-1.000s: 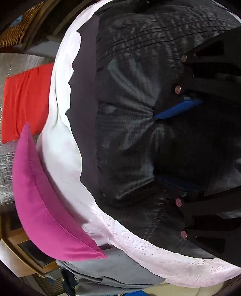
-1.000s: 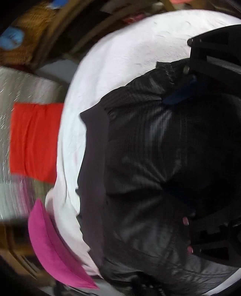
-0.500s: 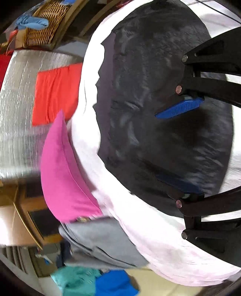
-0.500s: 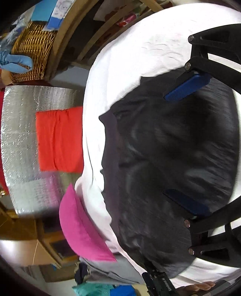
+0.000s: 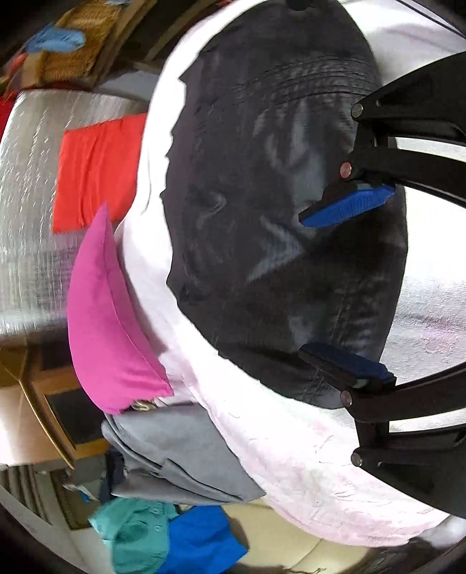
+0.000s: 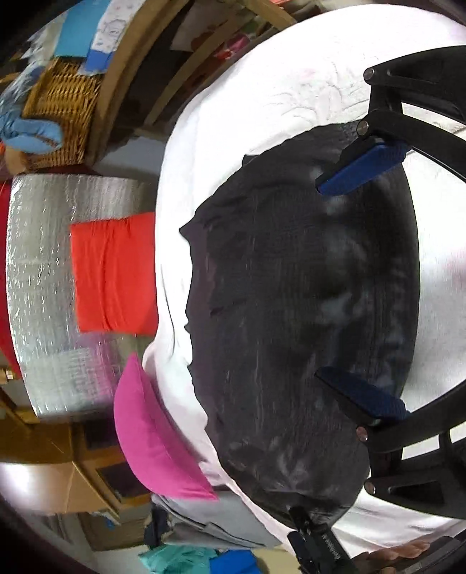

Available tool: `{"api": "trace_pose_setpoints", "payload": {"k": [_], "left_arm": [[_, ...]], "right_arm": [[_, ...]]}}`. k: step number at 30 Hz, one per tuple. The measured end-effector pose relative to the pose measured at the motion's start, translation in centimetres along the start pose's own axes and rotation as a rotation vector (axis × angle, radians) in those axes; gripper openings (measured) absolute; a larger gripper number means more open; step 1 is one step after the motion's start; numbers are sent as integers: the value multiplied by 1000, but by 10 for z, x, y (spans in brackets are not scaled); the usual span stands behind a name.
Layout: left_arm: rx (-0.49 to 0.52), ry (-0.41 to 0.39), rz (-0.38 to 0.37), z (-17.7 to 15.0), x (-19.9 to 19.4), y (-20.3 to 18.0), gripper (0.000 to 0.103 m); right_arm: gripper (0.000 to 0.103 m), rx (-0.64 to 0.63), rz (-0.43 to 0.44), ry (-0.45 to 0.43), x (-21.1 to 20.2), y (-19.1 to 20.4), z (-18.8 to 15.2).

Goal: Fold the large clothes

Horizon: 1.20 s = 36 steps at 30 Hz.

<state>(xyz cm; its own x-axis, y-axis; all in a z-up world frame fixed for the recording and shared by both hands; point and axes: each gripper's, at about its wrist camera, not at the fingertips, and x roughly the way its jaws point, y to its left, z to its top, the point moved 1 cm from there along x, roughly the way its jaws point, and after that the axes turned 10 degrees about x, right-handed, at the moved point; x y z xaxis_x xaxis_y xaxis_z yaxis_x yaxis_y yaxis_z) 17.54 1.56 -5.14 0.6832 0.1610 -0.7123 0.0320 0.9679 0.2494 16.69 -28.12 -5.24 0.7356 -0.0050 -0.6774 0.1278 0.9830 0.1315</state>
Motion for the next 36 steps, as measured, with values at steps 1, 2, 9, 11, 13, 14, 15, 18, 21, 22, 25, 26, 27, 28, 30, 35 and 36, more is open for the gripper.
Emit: {"api": "trace_pose_setpoints", "payload": {"k": [1,2,9,11,13,14,15,18,21,22,25,26,27,28,30,35,36], "left_arm": [[8,1,12,-1,3,-2,68],[8,8,16,-2,7,-3,68],[52,97,57,-12,42,-9,71],[63,93,53,-11,39,-8,71],[27,83,46,-9,31,1,71],[5,64,54,-8,26,7,71],[-16,44,66,-8,23,14,71],[-58,96,76,-16,34,34,72],[-53,128,50,-19,40,41,78],[-57,128,49,-16,35,43,78],[-103,80,37,-13,19,52,78],[-111,78,38,-13,17,55,78],[-116,90,37,-15,18,57,78],[-116,123,39,-17,25,58,78],[-119,194,23,-21,41,58,79],[-129,168,32,-17,22,61,78],[-129,157,29,-18,15,60,78]], "right_arm": [[98,-4,0,3,4,4,-3],[98,-4,-3,5,5,5,-8],[99,-26,-54,78,48,0,-31],[99,-31,-59,85,47,1,-30],[98,-5,-58,87,42,0,-25],[98,21,-33,70,34,-2,-20],[98,28,-25,53,29,-3,-16],[99,11,-74,58,34,-12,-15],[99,58,-66,125,46,-28,-17],[99,60,-66,111,39,-29,-14],[99,81,-47,81,23,-33,-9],[99,82,-51,78,21,-34,-9],[99,85,-67,86,23,-39,-9],[99,92,-82,108,28,-44,-11],[99,112,-100,174,39,-55,-17],[99,144,-54,131,15,-59,-15],[99,141,-46,118,7,-59,-17]]}}
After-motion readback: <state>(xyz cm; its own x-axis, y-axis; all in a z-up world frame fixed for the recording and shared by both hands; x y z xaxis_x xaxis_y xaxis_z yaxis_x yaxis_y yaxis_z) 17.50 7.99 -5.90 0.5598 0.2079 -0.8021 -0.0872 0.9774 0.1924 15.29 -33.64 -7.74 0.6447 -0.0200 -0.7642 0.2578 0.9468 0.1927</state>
